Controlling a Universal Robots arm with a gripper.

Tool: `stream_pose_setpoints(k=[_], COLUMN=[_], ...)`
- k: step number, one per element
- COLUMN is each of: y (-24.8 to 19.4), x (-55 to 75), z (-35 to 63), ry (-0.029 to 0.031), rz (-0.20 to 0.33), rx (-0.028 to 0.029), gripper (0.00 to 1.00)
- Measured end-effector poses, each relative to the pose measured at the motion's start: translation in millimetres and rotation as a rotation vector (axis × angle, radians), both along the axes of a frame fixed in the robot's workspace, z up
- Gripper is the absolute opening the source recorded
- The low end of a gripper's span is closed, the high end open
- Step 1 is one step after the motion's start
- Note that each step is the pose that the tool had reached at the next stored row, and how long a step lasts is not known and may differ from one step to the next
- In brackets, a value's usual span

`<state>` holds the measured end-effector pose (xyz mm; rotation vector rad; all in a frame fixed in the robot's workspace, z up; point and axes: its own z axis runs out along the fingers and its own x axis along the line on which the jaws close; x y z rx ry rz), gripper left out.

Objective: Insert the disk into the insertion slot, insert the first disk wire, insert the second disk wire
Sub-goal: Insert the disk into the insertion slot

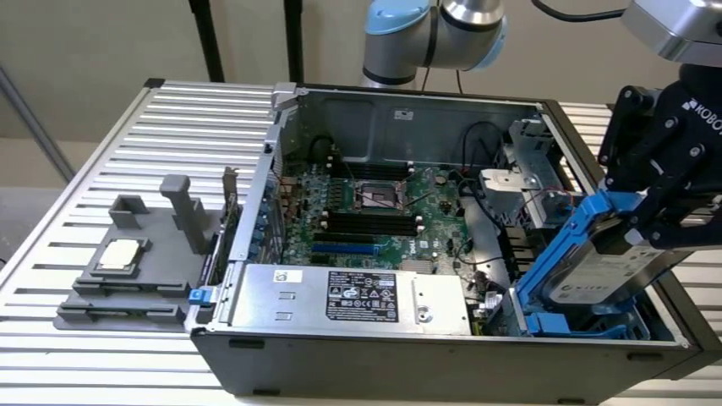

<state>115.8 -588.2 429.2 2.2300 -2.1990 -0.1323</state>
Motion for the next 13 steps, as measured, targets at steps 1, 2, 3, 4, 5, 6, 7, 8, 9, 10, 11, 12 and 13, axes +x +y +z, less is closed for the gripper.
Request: stream_pose_setpoints(k=[1,2,3,4,5,6,7,8,9,10,11,12,13], y=[0.3,0.5,0.7,0.8,1.0,1.1,1.2,1.3,1.4,1.4,1.5,1.5,1.5], x=[0.0,0.0,0.0,0.0,0.0,0.0,0.0,0.0,0.0,0.0,0.0,0.0,0.0], z=[-0.2,-0.4,-0.6,-0.7,-0.9,-1.3,-1.6,-1.6,-1.6,-1.7,-1.7,-1.9,-1.9], ry=[0.0,0.0,0.0,0.0,0.0,0.0,0.0,0.0,0.0001,0.0,0.0,0.0,0.0], rz=[0.0,0.0,0.001,0.001,0.001,0.001,0.002,0.002,0.002,0.003,0.003,0.003,0.004], rx=[0.0004,0.0007,0.0009,0.0013,0.0016,0.0026,0.0034,0.0035,0.0031,0.0034,0.0035,0.004,0.0041], gripper=[0.33,0.33,0.33,0.33,0.33,0.33,0.33,0.33,0.34,0.4,0.4,0.4,0.4])
